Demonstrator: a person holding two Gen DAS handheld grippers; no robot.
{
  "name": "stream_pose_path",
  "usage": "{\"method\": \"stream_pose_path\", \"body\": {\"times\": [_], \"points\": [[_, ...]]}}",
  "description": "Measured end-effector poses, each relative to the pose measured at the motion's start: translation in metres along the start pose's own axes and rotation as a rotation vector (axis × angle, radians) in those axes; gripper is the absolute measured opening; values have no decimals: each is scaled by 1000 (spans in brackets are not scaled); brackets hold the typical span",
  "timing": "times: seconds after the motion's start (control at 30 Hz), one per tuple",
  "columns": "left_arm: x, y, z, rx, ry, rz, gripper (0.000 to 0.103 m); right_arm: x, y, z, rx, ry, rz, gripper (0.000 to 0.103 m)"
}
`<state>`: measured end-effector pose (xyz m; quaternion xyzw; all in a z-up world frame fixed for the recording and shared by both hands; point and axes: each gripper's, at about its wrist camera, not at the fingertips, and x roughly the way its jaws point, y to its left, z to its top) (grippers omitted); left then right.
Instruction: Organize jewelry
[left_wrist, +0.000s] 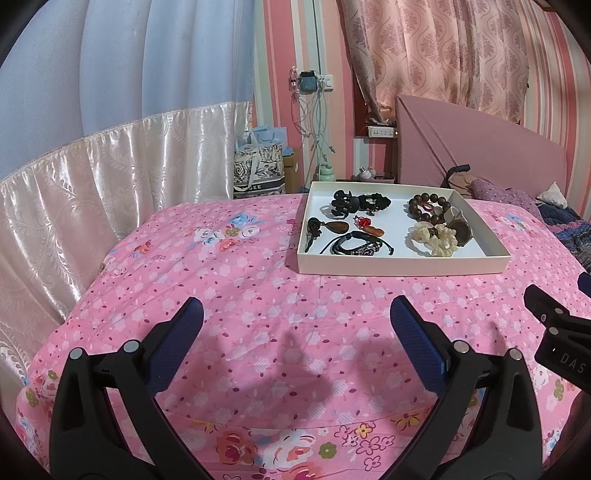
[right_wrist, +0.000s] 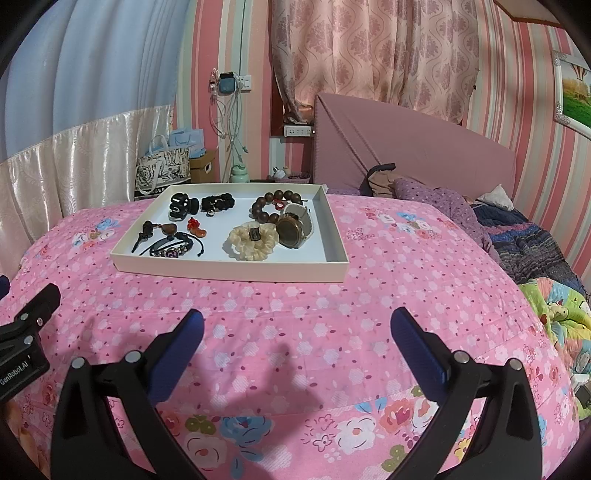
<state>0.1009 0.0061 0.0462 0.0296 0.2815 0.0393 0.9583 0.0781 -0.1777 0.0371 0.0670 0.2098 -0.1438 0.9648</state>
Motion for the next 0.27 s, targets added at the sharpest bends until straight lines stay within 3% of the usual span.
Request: {"method": "stream_pose_path", "body": {"times": [0.27], "points": [[0, 0, -1, -3, 10, 0, 100, 1, 1, -1, 0, 2, -3, 101]]}}
